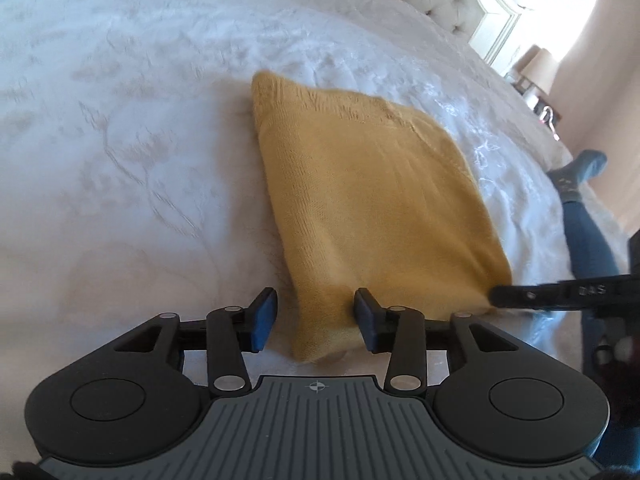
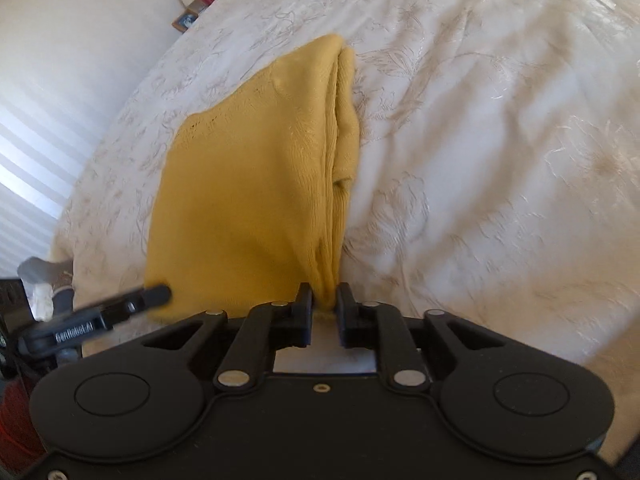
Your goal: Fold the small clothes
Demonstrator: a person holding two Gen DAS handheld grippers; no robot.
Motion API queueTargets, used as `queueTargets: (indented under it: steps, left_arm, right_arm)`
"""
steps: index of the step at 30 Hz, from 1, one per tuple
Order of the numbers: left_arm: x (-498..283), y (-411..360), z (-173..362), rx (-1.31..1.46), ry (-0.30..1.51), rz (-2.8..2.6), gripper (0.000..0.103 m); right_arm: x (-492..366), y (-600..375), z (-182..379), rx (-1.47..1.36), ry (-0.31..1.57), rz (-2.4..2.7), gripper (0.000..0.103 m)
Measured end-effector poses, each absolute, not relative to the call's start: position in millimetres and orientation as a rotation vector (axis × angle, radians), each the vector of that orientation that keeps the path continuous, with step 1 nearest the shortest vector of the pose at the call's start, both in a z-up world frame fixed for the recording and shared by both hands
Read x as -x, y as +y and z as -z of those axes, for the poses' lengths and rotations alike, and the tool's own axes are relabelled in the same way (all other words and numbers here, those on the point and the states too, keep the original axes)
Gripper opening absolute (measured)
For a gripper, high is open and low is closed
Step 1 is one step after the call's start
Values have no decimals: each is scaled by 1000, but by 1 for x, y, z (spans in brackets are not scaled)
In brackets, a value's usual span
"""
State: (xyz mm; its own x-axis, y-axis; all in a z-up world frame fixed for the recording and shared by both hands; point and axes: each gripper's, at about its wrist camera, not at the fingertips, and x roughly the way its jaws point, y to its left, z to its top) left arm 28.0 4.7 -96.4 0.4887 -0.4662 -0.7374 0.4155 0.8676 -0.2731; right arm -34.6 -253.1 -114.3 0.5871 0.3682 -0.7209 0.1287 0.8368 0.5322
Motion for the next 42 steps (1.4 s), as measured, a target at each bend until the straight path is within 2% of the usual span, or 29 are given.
queueTargets:
  steps: [2,4,6,7,8,10,20,23,25,28,30,38,40,42]
  left_arm:
    - [-26,5,84,15,852,508,43]
    - [-29,5,73,-11,786,483,58]
    - [-38,-1,65,-35,730,475,67]
    - [-44,-7,63,-55,711,469,71]
    - [-50,-14,61,-74,700,461,71]
    - [-63,-27,60,-92,683,442,71]
    - [-117,-44,72,-95,678,354,72]
    - [-132,-41,85,-94,719,332,72]
    - [-141,-40,97,-93,761,340,79]
    - [-148,-36,107,-67,794,351,89]
    - [-150,-34,108,-70,792,354,92]
    - [-115,-28,79,-108,707,352,91]
    - [-97,-28,77,-140,703,359,91]
    - [-84,-29,81,-160,720,364,91]
  right_arm:
    - [44,-254,101,-527,907,-130,32]
    - [50,-254,83,-449,844,-106,60]
    - [46,-249,68,-362,765,-98,69]
    - [41,-245,62,-318,725,-100,69]
    - [35,-240,59,-281,697,-100,70]
    - [18,-229,58,-242,665,-110,78]
    - [-60,-207,74,-136,598,-225,79]
    - [-81,-211,95,-129,673,-253,78]
    - [-93,-220,116,-147,739,-228,78]
    - [-91,-233,124,-188,738,-204,78]
    - [-88,-235,122,-193,740,-202,78]
    - [-49,-231,97,-130,711,-169,83]
    - [-38,-229,98,-108,731,-145,88]
    - [-27,-228,105,-74,779,-94,88]
